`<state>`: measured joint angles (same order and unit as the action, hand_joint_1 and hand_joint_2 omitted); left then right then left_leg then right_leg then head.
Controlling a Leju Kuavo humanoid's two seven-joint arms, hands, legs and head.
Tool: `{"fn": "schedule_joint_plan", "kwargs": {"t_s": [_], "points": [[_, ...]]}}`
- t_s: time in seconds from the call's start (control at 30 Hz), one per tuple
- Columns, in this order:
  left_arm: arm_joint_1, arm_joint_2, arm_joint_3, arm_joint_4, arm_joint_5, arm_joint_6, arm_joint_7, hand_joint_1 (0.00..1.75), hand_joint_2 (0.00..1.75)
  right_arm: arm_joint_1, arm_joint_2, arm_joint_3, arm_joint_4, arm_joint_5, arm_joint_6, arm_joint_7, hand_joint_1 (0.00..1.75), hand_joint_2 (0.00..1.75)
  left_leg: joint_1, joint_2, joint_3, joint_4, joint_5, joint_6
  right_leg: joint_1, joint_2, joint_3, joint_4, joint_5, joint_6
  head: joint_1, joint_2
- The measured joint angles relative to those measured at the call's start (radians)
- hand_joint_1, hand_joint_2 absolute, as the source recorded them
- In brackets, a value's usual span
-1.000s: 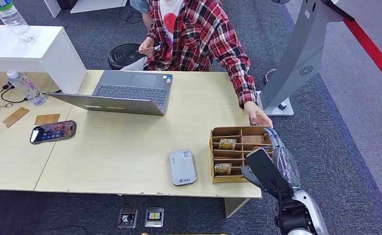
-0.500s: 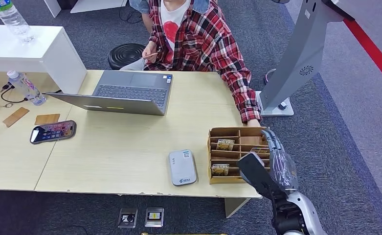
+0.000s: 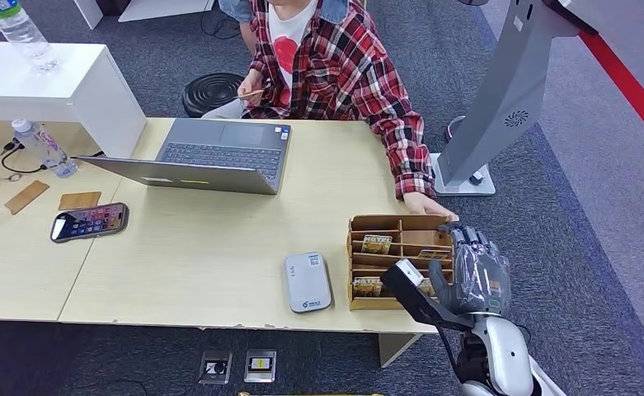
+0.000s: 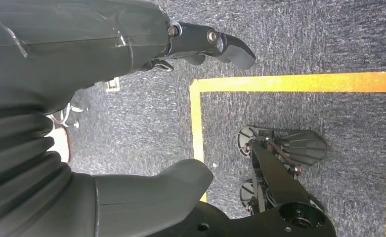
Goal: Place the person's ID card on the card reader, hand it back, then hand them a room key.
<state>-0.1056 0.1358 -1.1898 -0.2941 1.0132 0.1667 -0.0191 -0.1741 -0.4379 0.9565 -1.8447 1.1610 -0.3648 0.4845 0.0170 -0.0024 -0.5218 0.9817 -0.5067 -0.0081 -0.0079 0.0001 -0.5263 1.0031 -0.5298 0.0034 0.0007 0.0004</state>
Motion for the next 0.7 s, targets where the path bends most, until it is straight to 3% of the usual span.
{"fn": "schedule_joint_plan", "kwargs": {"t_s": [0.27,0.33,0.37,0.5,0.7], "points": [[-0.001,0.0,0.0,0.0,-0.005,-0.005,0.011,0.0,1.75,-0.02,0.039,-0.012,0.079,0.012,0.03,-0.005,1.75,1.75,0.0,0.0,0.0,0.0,0.0,0.0,0.0,0.0,0.0,0.0,0.0,0.0,0.0,0.0],[-0.001,0.0,0.0,0.0,-0.008,-0.006,0.012,0.0,1.75,-0.023,0.045,-0.013,0.094,0.01,0.038,-0.006,1.67,1.75,0.0,0.0,0.0,0.0,0.0,0.0,0.0,0.0,0.0,0.0,0.0,0.0,0.0,0.0],[-0.001,0.0,0.0,0.0,-0.009,-0.006,0.013,0.0,1.75,-0.024,0.047,-0.014,0.1,0.01,0.041,-0.006,1.59,1.75,0.0,0.0,0.0,0.0,0.0,0.0,0.0,0.0,0.0,0.0,0.0,0.0,0.0,0.0],[-0.001,0.0,0.0,0.0,-0.012,-0.006,0.013,0.0,1.75,-0.032,0.054,-0.015,0.125,0.014,0.045,-0.007,0.76,1.75,0.0,0.0,0.0,0.0,0.0,0.0,0.0,0.0,0.0,0.0,0.0,0.0,0.0,0.0],[-0.001,0.0,-0.001,0.0,-0.012,-0.007,0.013,0.0,1.75,-0.036,0.059,-0.022,0.15,0.039,0.044,-0.006,0.69,1.75,0.0,0.0,0.0,0.0,0.0,0.0,0.0,0.0,0.0,0.0,0.0,0.0,0.0,0.0]]}}
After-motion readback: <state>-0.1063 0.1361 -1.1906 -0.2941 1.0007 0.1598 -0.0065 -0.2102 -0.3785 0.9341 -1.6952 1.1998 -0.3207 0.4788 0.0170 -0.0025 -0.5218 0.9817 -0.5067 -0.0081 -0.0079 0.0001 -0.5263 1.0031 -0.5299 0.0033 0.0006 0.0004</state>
